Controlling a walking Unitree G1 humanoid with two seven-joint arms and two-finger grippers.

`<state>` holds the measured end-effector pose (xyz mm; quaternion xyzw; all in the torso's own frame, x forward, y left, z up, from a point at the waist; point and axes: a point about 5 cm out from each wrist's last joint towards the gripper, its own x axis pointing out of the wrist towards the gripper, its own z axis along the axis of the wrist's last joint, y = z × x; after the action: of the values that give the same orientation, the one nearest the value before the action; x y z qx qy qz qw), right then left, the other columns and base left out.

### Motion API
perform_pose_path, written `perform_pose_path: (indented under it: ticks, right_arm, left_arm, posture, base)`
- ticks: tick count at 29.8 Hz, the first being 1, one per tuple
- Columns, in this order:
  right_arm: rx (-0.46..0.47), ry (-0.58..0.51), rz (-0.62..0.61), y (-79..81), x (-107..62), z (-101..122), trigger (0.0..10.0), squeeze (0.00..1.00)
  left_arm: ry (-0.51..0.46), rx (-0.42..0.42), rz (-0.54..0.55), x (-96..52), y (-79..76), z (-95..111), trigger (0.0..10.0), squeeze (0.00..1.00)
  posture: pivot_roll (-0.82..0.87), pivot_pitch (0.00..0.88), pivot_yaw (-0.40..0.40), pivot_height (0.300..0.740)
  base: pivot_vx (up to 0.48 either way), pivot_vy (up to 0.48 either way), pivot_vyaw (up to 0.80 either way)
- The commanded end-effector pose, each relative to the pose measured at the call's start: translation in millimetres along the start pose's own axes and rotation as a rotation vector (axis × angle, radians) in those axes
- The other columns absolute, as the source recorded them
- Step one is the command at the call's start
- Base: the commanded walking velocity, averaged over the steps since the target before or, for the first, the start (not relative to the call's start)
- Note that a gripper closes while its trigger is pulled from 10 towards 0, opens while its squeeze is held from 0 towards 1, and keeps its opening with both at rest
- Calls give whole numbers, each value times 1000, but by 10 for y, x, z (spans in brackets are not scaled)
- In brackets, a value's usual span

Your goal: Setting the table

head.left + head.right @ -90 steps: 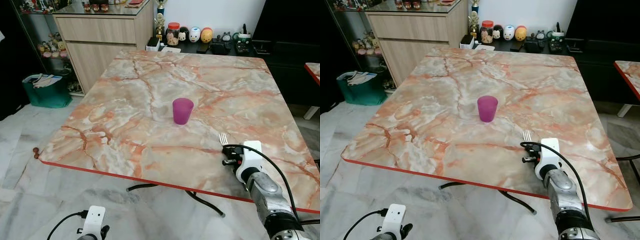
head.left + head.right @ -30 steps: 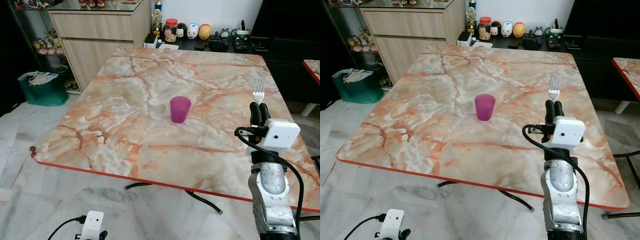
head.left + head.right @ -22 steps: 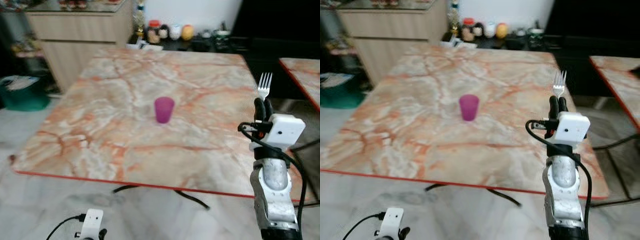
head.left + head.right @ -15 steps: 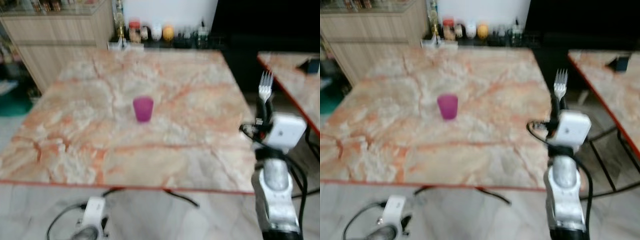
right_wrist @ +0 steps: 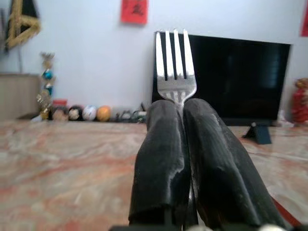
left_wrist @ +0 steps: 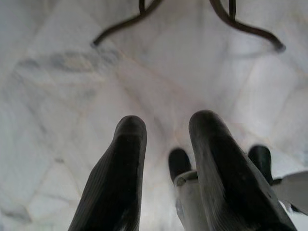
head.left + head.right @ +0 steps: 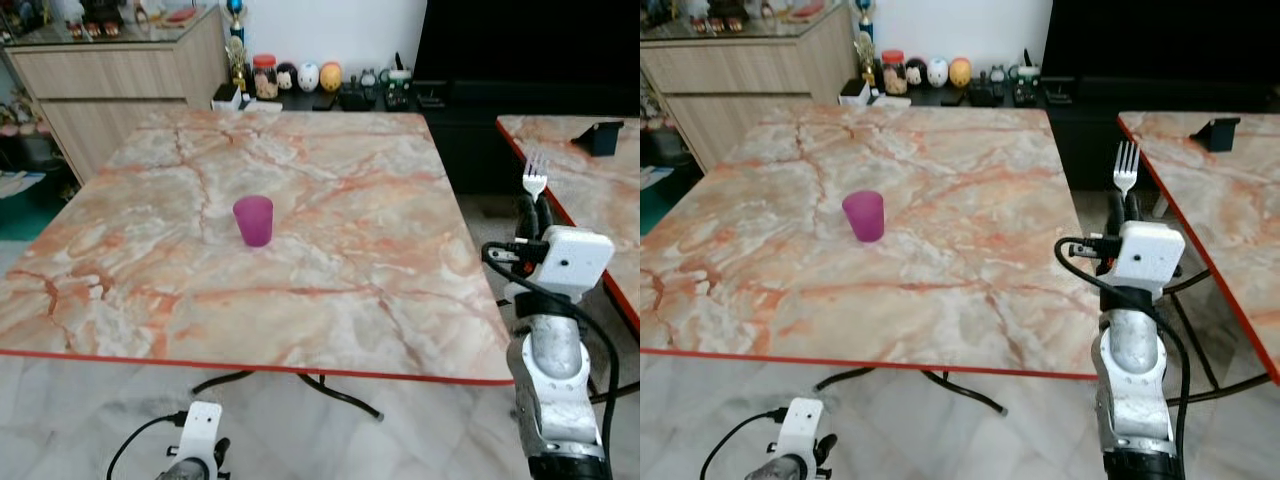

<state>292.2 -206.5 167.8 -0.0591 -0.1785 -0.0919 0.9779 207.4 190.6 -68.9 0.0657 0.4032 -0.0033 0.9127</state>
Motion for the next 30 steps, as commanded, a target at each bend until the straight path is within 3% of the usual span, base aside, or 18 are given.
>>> perform_pose_path:
  ticks: [1,30]
  right_arm:
    - [7,-16,11,44,10,53,10000,0]
    - [-1,-6,34,104,32,39,10000,0]
  left_arm:
    - [12,7,7,-6,36,-25,10000,0]
    - [41,43,-4,-19,64,-87,10000,0]
  posture:
    - [-12,0,-11,731]
    - [-8,0,-8,731]
  base:
    - [0,-304,0]
    - [0,-394,0]
